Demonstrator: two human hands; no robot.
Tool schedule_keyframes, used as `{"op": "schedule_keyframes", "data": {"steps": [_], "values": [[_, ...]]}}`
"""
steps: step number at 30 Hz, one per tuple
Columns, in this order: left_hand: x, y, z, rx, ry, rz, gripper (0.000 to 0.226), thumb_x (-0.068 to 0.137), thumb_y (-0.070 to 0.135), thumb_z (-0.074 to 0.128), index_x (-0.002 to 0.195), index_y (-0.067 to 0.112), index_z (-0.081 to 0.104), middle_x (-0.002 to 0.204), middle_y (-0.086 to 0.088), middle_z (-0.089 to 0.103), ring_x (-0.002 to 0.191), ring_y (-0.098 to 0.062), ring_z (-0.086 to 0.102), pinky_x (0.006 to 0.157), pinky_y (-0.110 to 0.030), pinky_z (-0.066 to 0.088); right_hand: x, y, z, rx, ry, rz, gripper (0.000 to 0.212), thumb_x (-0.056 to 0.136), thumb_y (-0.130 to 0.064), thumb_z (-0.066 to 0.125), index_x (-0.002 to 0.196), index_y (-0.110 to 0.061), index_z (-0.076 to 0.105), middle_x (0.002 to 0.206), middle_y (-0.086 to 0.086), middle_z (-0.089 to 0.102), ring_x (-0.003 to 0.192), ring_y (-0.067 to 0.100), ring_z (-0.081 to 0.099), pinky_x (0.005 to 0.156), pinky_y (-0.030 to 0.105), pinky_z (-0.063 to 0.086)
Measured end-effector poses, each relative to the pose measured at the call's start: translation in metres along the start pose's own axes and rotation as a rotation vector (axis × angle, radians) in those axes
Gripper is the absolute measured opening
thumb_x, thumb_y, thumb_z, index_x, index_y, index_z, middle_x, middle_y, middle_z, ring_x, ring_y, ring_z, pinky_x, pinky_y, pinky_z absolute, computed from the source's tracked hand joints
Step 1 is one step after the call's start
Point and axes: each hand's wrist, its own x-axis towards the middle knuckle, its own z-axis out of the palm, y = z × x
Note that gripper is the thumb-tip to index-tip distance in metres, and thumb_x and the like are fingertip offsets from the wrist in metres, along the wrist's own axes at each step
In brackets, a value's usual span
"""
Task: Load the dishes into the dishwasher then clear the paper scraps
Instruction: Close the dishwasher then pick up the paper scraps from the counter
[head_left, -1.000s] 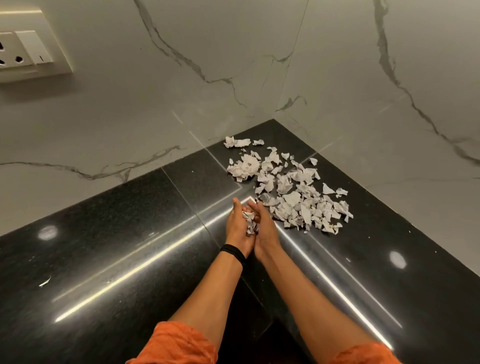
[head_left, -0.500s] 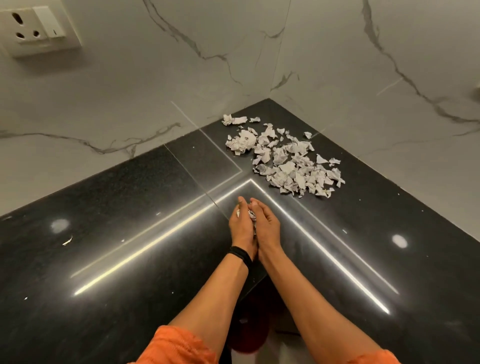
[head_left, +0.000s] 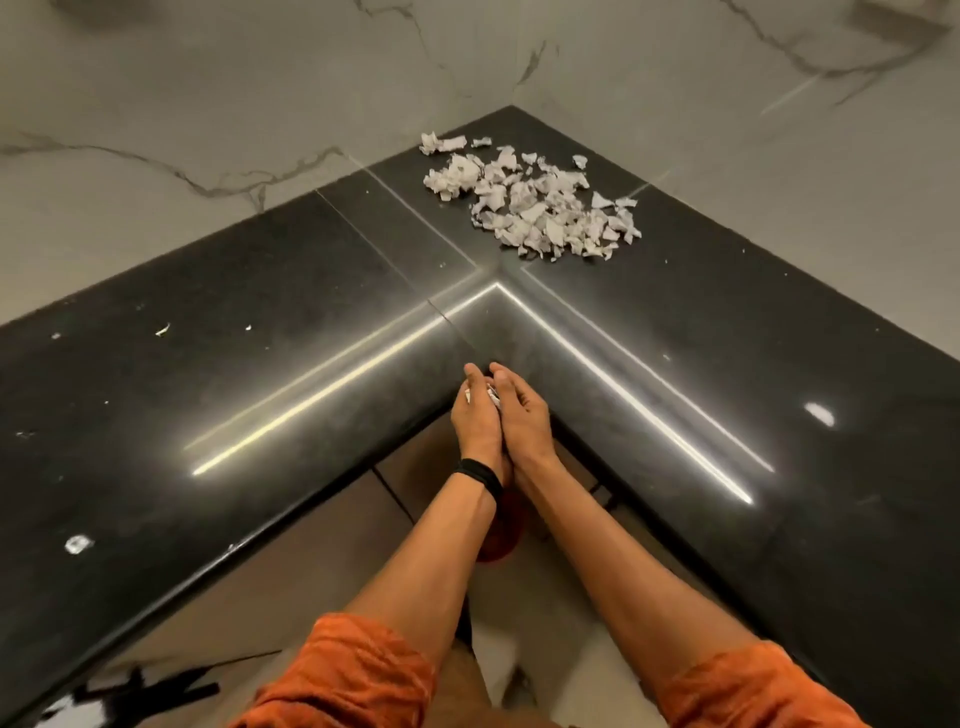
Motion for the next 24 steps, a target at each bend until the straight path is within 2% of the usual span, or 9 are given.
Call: {"op": "schedule_keyframes", "data": {"steps": [3,7,11,14,17,20,24], "values": [[-0.022,-0.017,-0.015,-0.132,-0.034,-0.147,0.052,0.103,0.052,0.043,0.082,0.012,0.067,0.075,-0.005,0.068,0.069,-0.018,0.066,0.066,-0.030,0.053,-0.030,0.016,-0.014,0.010,0.009,0.044,0.029,0.102,-0.029,0.058,0.128,-0.021,0.068,0.117,0.000,0.073,0.111,0.013,0.069,0.100,0.036,0.054],[-0.035,-0.045,-0.033,-0.282,0.040,-0.254,0.031,0.095,0.029,0.042,0.074,0.015,0.060,0.070,-0.003,0.059,0.056,-0.017,0.059,0.055,-0.028,0.048,-0.052,0.046,-0.028,0.054,0.048,0.117,0.024,0.102,-0.022,0.059,0.122,-0.018,0.070,0.110,0.004,0.075,0.102,0.016,0.072,0.090,0.034,0.059],[-0.021,-0.086,-0.056,-0.322,0.088,-0.321,0.026,0.092,0.020,0.046,0.092,0.008,0.069,0.086,-0.010,0.069,0.074,-0.024,0.066,0.070,-0.034,0.054,-0.057,0.088,-0.031,0.127,0.119,0.274,0.021,0.101,-0.017,0.060,0.116,-0.012,0.073,0.107,0.007,0.076,0.102,0.020,0.073,0.085,0.031,0.059],[0.012,-0.126,-0.079,-0.360,0.097,-0.405,0.020,0.097,0.015,0.049,0.096,0.008,0.068,0.088,-0.011,0.069,0.077,-0.023,0.067,0.078,-0.035,0.054,-0.039,0.141,-0.027,0.184,0.193,0.380,0.022,0.101,-0.012,0.057,0.115,-0.010,0.074,0.107,0.006,0.076,0.101,0.018,0.073,0.083,0.027,0.059],[0.053,-0.176,-0.101,-0.337,0.136,-0.463,0.024,0.101,0.019,0.048,0.100,0.008,0.069,0.099,-0.012,0.070,0.085,-0.024,0.069,0.082,-0.034,0.056,-0.015,0.199,-0.021,0.196,0.248,0.458,0.019,0.102,-0.020,0.057,0.109,-0.013,0.074,0.106,0.010,0.076,0.101,0.023,0.073,0.091,0.036,0.059],[0.100,-0.234,-0.123,-0.262,0.224,-0.528,0.040,0.106,0.030,0.041,0.128,0.004,0.062,0.125,-0.015,0.066,0.112,-0.030,0.064,0.096,-0.038,0.053,0.019,0.275,-0.015,0.208,0.366,0.555,0.025,0.100,-0.021,0.057,0.122,-0.013,0.066,0.119,0.013,0.070,0.111,0.029,0.068,0.101,0.045,0.054],[0.147,-0.297,-0.146,-0.257,0.133,-0.554,0.043,0.105,0.035,0.045,0.136,0.009,0.059,0.131,-0.016,0.064,0.105,-0.026,0.065,0.087,-0.034,0.056,0.053,0.357,-0.016,0.346,0.381,0.606,0.035,0.103,-0.028,0.056,0.134,-0.014,0.062,0.124,0.010,0.069,0.114,0.028,0.066,0.100,0.045,0.055]]}}
